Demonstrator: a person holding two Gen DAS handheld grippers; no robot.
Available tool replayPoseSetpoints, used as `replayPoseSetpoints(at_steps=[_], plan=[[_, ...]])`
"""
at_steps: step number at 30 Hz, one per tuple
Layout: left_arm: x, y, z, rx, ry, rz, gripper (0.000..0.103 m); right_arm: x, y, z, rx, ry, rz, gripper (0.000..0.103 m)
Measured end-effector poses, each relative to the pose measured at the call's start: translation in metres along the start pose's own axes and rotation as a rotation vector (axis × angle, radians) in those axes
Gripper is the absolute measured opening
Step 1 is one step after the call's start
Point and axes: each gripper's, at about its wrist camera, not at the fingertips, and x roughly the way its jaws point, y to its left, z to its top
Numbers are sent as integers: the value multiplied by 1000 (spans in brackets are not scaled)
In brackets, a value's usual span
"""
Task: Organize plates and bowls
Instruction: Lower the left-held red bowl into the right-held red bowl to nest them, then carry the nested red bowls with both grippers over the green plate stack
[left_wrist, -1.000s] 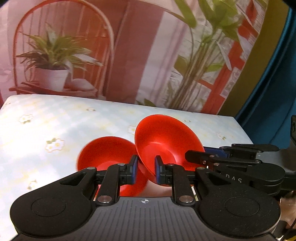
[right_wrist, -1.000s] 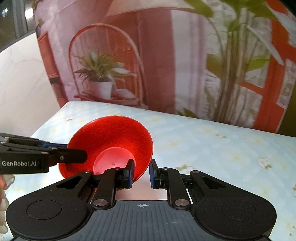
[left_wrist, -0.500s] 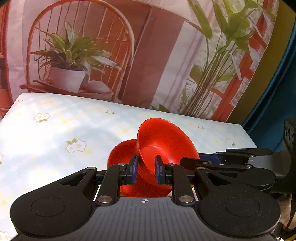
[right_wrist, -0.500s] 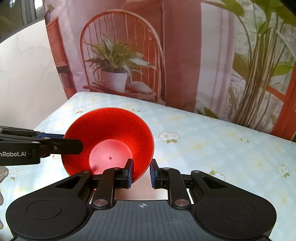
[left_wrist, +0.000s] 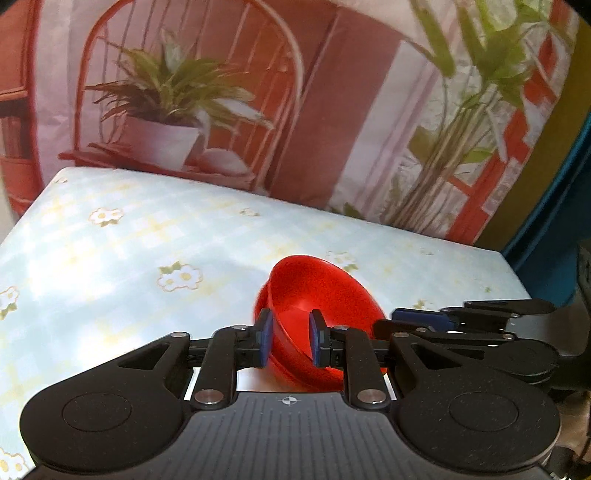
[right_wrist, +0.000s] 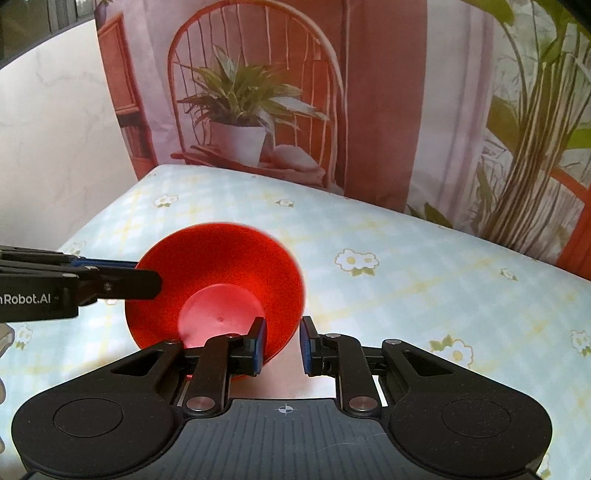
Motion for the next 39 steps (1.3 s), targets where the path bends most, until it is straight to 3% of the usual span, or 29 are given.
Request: replayPoseSetpoints(at_steps=[19,39], plan=[[24,24,-15,-135,32,-50,23,25,5,-6,39,50,22,23],[26,19,-16,-116,48,-41,23,20,4,-12,70,33,37,22]])
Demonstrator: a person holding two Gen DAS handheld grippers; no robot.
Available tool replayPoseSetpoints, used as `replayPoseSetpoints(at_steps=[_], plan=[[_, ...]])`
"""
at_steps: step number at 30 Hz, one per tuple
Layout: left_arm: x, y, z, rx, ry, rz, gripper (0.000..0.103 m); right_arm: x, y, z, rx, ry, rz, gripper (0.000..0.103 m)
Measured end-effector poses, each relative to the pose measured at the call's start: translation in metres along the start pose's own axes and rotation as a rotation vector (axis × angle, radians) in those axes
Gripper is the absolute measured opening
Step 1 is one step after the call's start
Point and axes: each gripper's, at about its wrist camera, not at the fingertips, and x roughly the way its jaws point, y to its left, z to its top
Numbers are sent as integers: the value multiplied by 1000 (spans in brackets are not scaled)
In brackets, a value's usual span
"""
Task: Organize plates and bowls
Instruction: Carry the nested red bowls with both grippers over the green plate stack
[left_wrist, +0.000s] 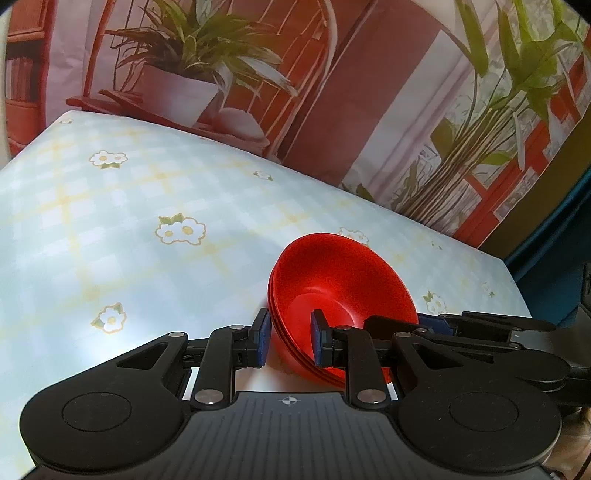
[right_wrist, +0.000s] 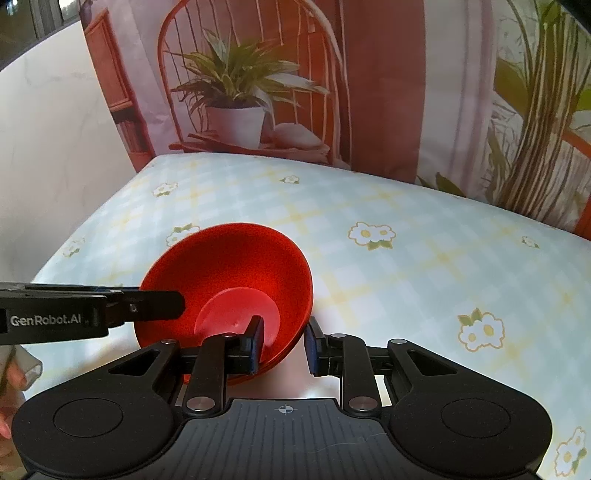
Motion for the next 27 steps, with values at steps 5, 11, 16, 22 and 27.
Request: replayPoseSetpoints(at_steps=[5,11,16,22,27], plan=[[-8,-6,2,14,-10,2,23,-9,-1,-2,13,-24,14,22],[-19,-20,3,52,-16,8,23,-25,-8,-7,48,-58,27,22],[-28,-37,2,94,-21,4,23,-43,-16,-12,65,-96,35,23],[-38,-59,-2,130,-20,-20,23,-66,-31,-19,94,-135,38,23],[-42,-78,-7,166,-17,-49,23,-87,-48,-26,114,-159,40,23]])
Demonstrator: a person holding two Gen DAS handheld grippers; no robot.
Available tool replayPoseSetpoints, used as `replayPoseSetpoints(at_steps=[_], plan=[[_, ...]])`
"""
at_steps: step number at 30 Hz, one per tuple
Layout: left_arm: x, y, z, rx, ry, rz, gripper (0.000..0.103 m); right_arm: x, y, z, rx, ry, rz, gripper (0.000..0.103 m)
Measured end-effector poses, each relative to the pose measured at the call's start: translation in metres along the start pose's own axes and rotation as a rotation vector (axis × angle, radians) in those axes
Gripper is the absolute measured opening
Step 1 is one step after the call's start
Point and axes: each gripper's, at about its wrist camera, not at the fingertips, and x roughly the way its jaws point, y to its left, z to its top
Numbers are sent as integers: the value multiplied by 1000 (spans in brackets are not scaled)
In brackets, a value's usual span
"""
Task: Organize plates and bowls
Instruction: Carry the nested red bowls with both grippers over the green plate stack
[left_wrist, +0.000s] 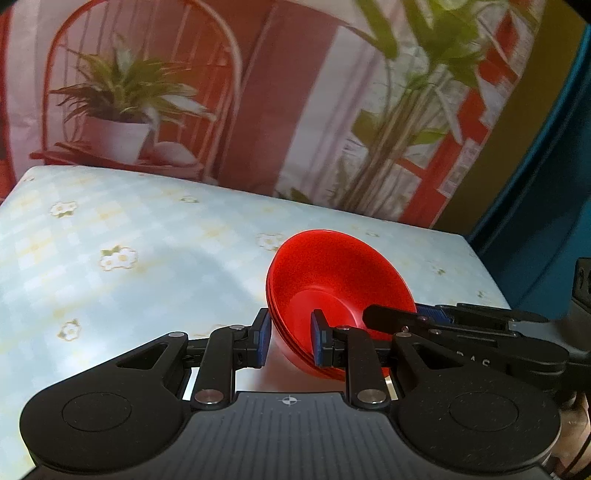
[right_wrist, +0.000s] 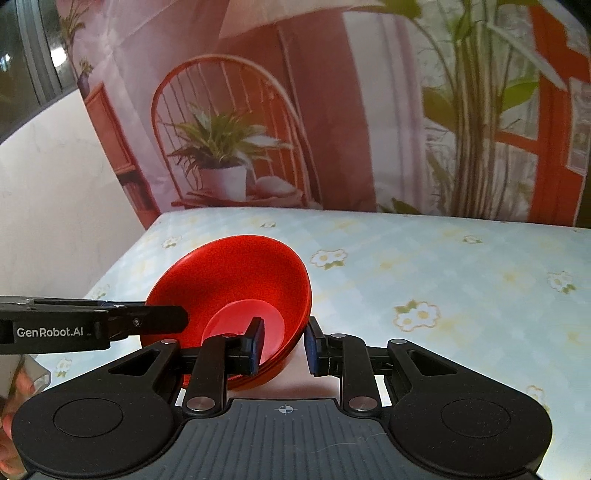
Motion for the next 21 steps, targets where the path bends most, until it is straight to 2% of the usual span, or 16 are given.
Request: replayPoseSetpoints(at_steps=[12,21], plan=[[0,-49,-16,79,30,-48,23,-52,-37,-10,32,-48,-25,23],[-4,-73,-37,131,60,-96,24,-85,-56,-32,59,-70,-54,23]])
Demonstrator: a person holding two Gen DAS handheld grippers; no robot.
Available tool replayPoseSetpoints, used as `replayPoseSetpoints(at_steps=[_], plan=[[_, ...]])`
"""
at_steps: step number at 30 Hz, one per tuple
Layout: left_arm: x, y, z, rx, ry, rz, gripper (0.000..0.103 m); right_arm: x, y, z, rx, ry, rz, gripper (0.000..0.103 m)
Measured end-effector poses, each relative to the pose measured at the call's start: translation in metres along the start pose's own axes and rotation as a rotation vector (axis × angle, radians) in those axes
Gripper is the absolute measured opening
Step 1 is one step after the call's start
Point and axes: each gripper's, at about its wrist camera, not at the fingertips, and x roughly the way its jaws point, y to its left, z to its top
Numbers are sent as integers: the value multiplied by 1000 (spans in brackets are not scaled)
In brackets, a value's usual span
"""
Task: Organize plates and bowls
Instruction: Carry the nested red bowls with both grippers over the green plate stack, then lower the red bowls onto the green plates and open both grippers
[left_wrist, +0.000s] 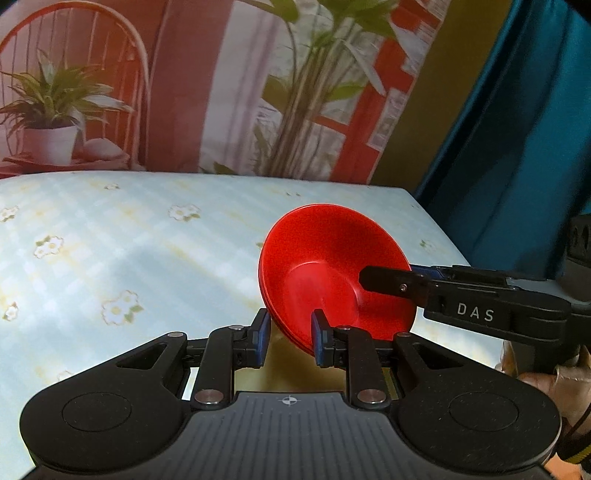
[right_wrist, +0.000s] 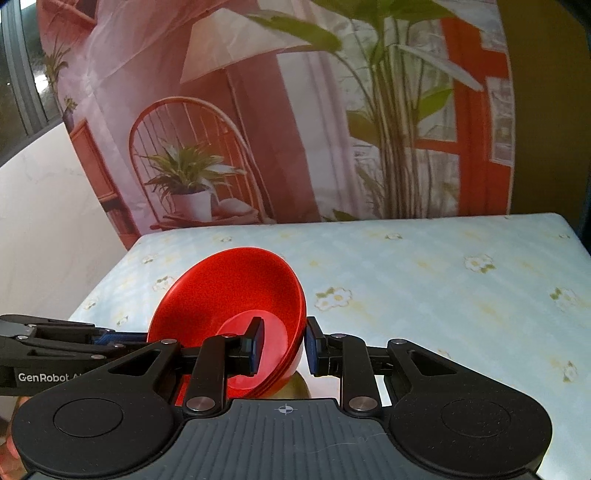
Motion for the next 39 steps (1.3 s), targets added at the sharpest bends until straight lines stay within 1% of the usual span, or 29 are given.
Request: replayPoseSetpoints(at_steps=[9,24,35,39], plan=[[0,-5,-13,5,27,-27,24,-15,-7,-18,13,6,-16,23],[-1,8,-31,-33,66,-22,25,-6,4,-41,21,49,-4,23],[-3,19,-47,-70,70,-1,28,6,14,-54,15,90,7,23],[-3,18,-48,-74,52,-6,28,10,14,-57,15,87,-6,22]])
